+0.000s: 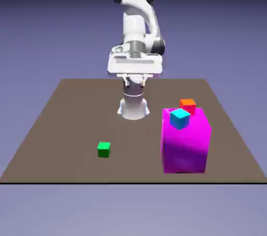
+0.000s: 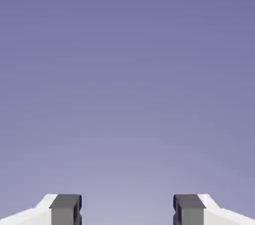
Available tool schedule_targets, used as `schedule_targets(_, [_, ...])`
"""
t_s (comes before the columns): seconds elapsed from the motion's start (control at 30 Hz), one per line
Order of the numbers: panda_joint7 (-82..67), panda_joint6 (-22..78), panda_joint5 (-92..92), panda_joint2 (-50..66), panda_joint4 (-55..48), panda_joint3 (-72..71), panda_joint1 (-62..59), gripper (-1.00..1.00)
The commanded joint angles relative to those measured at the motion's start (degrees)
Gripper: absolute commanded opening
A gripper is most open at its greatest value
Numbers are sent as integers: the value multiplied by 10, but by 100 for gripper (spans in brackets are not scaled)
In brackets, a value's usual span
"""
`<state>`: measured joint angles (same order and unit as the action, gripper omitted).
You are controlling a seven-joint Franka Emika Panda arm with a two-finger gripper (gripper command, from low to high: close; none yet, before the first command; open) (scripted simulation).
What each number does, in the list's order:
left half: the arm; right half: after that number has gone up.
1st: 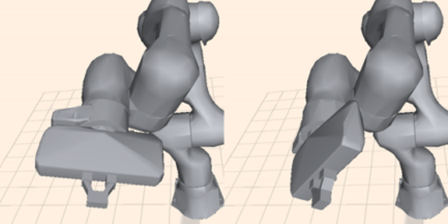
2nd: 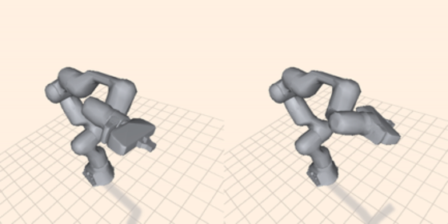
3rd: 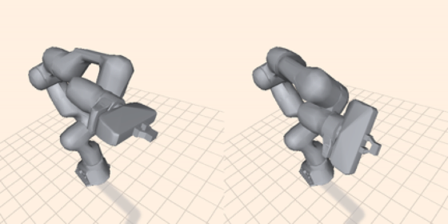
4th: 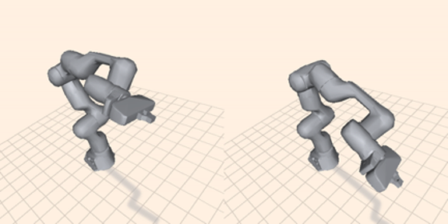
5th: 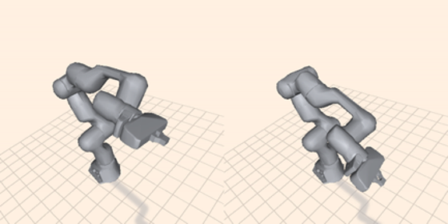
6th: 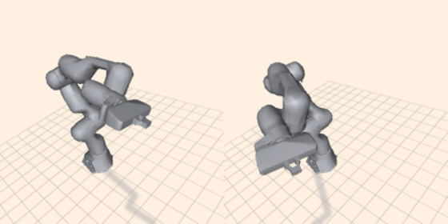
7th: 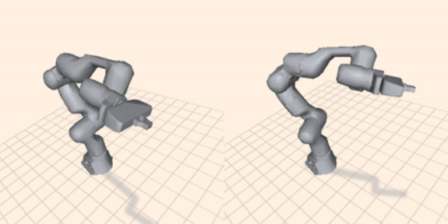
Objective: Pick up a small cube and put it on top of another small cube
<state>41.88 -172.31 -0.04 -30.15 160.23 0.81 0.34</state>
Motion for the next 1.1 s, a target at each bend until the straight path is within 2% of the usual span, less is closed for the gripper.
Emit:
schedule_targets(0.0, [-5, 14, 0, 21, -6, 7, -3, 0])
schedule_targets(0.6, [-89, 264, -7, 391, -120, 127, -54, 0])
schedule_targets(0.83, [-116, 153, 31, 505, -122, 92, -82, 0])
schedule_targets(0.87, [-116, 153, 31, 505, -122, 92, -82, -100])
schedule_targets(1.07, [-92, 253, -3, 402, -120, 123, -57, -100])
